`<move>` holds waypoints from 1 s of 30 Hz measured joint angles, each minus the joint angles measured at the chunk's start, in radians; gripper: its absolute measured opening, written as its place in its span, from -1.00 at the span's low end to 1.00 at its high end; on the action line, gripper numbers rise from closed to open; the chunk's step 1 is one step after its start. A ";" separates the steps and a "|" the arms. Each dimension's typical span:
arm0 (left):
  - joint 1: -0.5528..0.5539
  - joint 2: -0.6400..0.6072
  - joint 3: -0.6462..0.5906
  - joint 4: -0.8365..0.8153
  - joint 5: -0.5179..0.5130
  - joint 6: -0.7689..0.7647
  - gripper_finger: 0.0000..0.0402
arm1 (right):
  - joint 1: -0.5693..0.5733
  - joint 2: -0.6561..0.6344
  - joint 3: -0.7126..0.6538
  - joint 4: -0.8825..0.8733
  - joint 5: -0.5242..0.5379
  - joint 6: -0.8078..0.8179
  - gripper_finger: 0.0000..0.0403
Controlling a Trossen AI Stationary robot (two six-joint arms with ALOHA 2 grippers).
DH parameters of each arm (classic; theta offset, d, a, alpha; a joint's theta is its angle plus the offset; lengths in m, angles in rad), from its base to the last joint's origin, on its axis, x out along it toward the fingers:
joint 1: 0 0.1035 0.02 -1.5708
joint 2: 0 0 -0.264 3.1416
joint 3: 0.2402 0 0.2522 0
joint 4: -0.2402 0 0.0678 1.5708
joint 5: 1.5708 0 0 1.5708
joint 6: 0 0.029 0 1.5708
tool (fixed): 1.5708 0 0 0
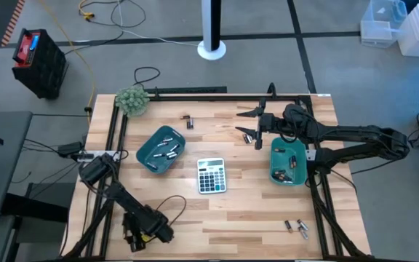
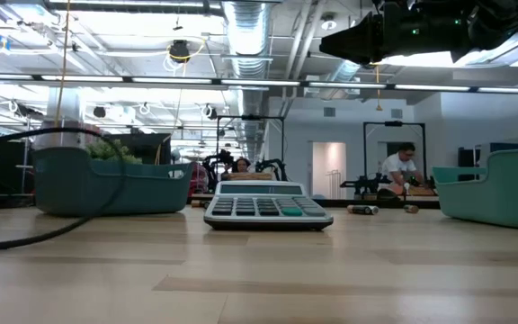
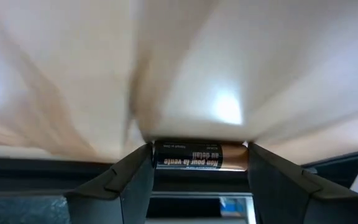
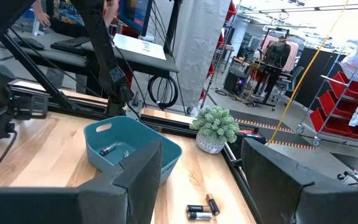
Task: Sort batteries
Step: Put the brown/black battery into the green bin
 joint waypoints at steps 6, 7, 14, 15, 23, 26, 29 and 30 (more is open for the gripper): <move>0.045 0.000 0.081 -0.080 -0.135 0.106 0.09 | 0.000 0.000 0.000 0.000 0.000 0.000 0.18; 0.053 0.000 0.096 -0.095 -0.163 0.116 0.09 | 0.000 0.000 0.000 0.000 0.000 0.000 0.18; 0.106 0.000 0.223 -0.168 -0.396 0.163 0.09 | 0.000 0.000 0.000 0.000 0.000 0.000 0.18; 0.113 0.001 0.242 -0.178 -0.437 0.169 0.09 | 0.000 0.000 0.000 -0.001 0.000 0.000 0.18; 0.133 -0.035 0.377 -0.230 -0.692 0.154 0.09 | 0.000 -0.002 0.000 -0.003 0.000 -0.003 0.18; 0.138 -0.081 0.401 -0.230 -0.830 0.125 0.09 | 0.005 -0.009 0.004 -0.014 0.000 -0.003 0.18; 0.142 -0.134 0.411 -0.223 -0.989 0.112 0.09 | 0.021 -0.026 0.035 -0.072 0.000 -0.011 0.18; 0.146 -0.150 0.411 -0.211 -1.042 0.112 0.09 | 0.030 -0.031 0.048 -0.094 0.000 -0.011 0.18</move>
